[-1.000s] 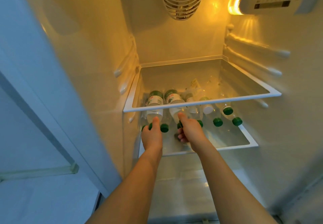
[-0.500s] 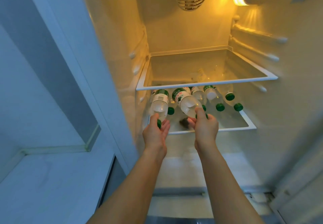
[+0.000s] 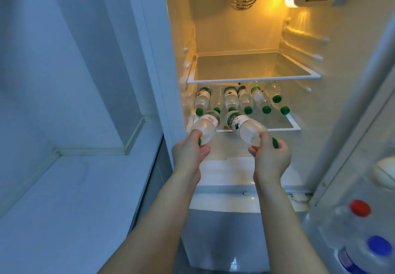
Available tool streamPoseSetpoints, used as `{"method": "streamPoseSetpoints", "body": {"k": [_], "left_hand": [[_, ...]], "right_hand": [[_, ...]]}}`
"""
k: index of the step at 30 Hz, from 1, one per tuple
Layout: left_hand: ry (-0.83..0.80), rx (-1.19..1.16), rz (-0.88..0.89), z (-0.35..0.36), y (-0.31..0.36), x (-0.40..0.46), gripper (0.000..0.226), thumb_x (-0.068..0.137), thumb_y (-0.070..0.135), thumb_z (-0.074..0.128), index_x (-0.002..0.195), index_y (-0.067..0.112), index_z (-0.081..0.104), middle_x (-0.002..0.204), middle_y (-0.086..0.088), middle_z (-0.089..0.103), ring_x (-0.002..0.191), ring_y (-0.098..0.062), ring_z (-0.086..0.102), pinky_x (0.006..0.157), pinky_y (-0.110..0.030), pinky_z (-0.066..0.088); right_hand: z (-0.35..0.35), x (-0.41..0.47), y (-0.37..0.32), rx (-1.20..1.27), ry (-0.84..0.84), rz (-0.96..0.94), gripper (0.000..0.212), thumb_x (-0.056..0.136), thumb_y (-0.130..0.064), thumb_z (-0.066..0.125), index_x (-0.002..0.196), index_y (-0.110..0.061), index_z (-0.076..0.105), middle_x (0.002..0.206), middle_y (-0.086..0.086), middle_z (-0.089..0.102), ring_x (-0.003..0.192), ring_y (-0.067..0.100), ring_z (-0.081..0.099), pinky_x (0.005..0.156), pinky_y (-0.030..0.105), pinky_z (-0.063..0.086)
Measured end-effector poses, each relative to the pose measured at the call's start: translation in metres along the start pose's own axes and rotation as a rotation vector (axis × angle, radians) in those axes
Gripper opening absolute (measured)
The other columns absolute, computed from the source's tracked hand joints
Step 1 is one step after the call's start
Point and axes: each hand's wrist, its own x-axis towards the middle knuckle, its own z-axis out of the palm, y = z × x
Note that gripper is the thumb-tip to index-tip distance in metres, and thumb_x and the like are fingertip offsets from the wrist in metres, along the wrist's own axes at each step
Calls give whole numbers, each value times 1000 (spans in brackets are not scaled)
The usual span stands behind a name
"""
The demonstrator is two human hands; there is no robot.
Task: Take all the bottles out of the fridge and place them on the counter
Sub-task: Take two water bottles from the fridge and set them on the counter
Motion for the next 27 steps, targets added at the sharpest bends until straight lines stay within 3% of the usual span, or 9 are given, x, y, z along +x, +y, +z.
{"method": "streamPoseSetpoints", "body": {"k": [3,5,7,9,12,16,22,24,27], "left_hand": [[57,218,123,-36,10,-36,33,61,34,65,80,8,60,75,-13,66,72,-29,68,73,-39,56],[92,312,215,-60,16,-53,29,62,35,64,75,10,60,70,-7,64,65,-28,67,70,-42,57],[117,417,281,-81,22,-64,29,67,39,63,75,11,61,70,-5,66,62,-26,69,70,-48,60],[168,560,355,-100,28,-75,29,68,43,62,72,14,60,69,-6,65,66,-30,68,67,-47,59],[269,960,473,-116,35,-91,28,77,41,58,71,15,51,64,-3,55,63,-26,56,54,-31,41],[339,1273,435,-147,30,-108,27,78,42,54,72,16,47,66,-1,54,64,-23,51,52,-28,31],[458,1272,281,-202,12,-131,30,75,42,55,72,13,47,64,-2,54,64,-25,52,52,-29,35],[523,1256,243,-211,7,-141,29,74,41,56,69,16,43,62,0,51,61,-23,48,51,-29,31],[631,1207,192,-230,0,-159,31,73,40,60,67,17,41,61,2,48,59,-21,45,51,-29,32]], "right_hand": [[-26,-31,0,-150,-7,-117,31,77,-33,58,78,-4,50,72,1,56,60,14,62,64,45,57],[-38,-47,-3,-250,-22,-229,32,77,-36,58,76,-5,49,67,2,53,62,23,56,63,51,55],[-48,-64,-8,-360,-74,-339,32,81,-36,57,75,-6,48,68,7,55,65,29,56,56,40,48],[-55,-81,-13,-486,-159,-437,31,84,-31,57,71,-8,42,63,4,48,58,23,44,52,30,35],[-49,-96,-17,-719,-329,-481,34,82,-31,57,65,-13,35,60,2,40,54,18,36,48,30,27],[-28,-119,-4,-893,-623,-449,35,77,-33,59,59,-9,42,59,11,48,60,33,49,48,29,30],[1,-157,14,-961,-1065,-446,33,69,-35,60,58,-9,44,57,13,53,62,35,64,53,33,47],[8,-168,19,-963,-1160,-476,35,71,-33,62,57,-9,41,53,10,46,57,33,61,49,30,40],[16,-190,29,-961,-1263,-544,41,74,-31,62,55,-12,32,49,3,32,47,21,35,45,25,23]]}}
